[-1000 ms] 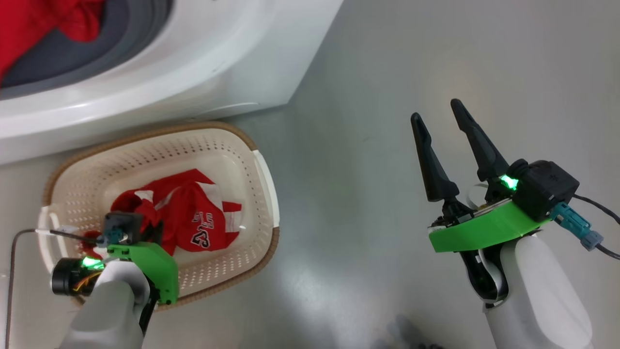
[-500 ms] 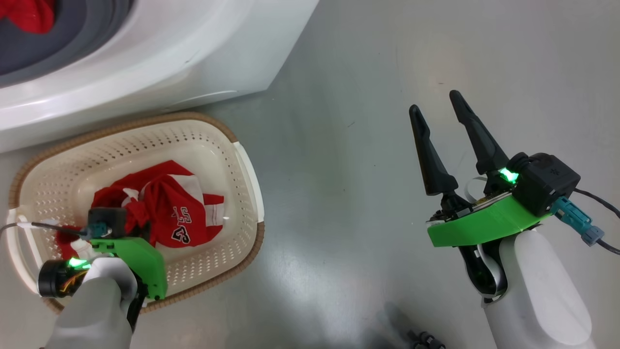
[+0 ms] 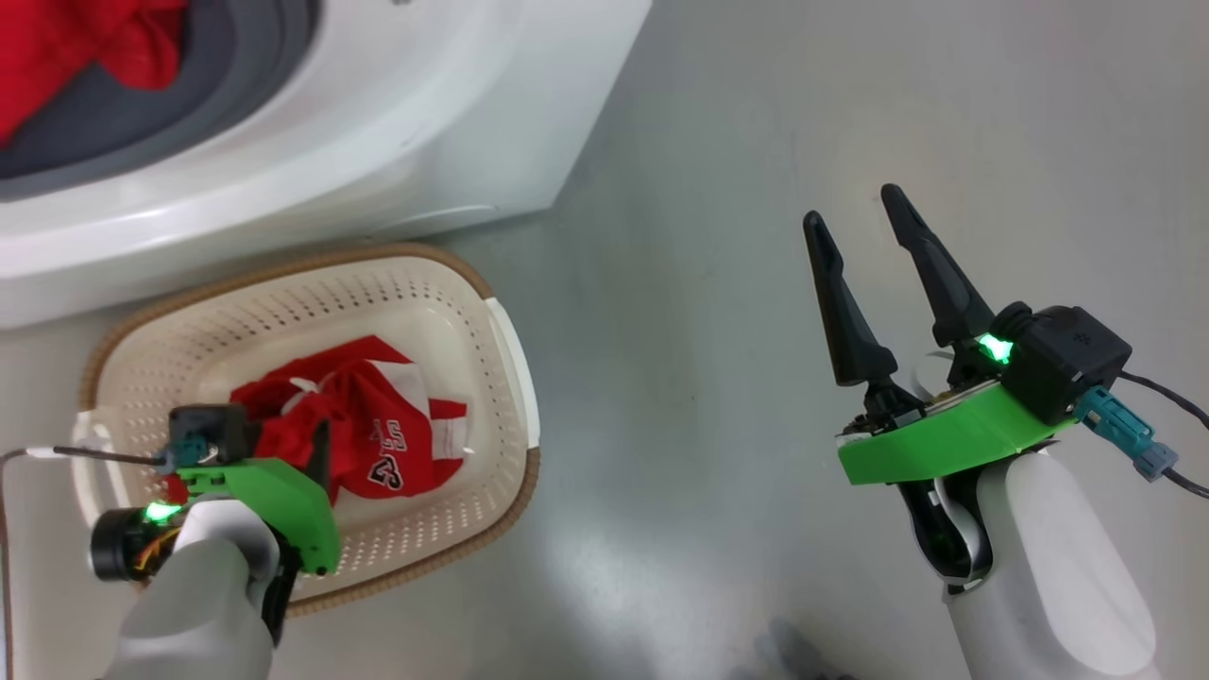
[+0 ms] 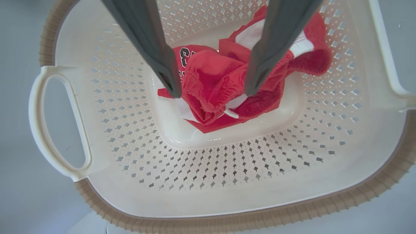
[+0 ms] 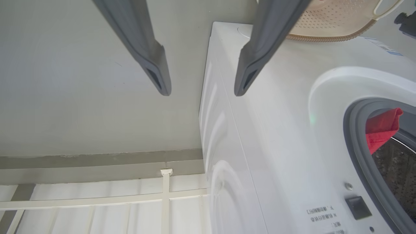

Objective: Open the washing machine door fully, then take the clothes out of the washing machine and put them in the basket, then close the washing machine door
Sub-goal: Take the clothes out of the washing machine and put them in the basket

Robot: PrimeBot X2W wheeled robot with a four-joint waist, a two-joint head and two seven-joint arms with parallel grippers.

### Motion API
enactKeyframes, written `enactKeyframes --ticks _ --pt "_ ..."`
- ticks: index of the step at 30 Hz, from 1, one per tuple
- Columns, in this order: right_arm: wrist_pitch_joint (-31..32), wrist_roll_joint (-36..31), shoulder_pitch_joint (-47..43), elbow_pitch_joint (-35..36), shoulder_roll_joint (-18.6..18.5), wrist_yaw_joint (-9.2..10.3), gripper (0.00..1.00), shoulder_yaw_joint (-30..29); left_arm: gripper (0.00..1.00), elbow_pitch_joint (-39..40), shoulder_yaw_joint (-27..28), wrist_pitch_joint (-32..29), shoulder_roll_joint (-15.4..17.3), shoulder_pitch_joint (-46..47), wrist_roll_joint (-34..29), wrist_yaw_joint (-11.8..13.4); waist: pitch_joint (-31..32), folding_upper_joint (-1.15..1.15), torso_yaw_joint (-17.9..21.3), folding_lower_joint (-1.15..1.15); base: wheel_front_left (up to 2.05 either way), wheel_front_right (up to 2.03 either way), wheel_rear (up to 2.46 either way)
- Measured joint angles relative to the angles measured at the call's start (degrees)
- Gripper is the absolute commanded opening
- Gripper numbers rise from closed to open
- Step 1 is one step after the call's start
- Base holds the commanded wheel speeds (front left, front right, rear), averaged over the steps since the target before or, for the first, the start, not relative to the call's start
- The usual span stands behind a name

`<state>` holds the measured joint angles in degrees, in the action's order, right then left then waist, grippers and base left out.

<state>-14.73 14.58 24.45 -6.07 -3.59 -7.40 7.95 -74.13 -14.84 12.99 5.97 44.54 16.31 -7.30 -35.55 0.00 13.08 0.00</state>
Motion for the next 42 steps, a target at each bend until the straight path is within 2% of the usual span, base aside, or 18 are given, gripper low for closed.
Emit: enactKeyframes --ticks 7,17,28,42 --pt "0.0 -0.3 -2.8 -0.7 -0.7 0.0 1.0 -0.9 1.0 1.3 1.1 1.2 -0.6 -1.6 2.0 0.0 3.6 0.0 -1.8 0.0 0.0 0.0 0.0" --pt "0.0 -0.3 -5.6 -2.0 -2.6 0.0 1.0 -1.0 1.0 13.9 5.2 1.3 -0.6 -8.7 2.8 0.5 9.8 0.0 -4.7 0.0 0.0 0.0 0.0" --pt "0.0 -0.3 -7.9 -2.5 -4.0 0.0 1.0 -1.3 1.0 23.3 9.2 1.3 -1.5 -14.2 -0.5 0.6 15.5 0.0 -7.4 0.0 0.0 0.0 0.0" --pt "0.0 -0.2 -12.4 -2.9 -5.3 0.0 1.0 -1.8 1.0 39.9 15.6 1.3 -2.6 -23.8 -4.8 0.5 22.2 0.0 -8.9 0.0 0.0 0.0 0.0"
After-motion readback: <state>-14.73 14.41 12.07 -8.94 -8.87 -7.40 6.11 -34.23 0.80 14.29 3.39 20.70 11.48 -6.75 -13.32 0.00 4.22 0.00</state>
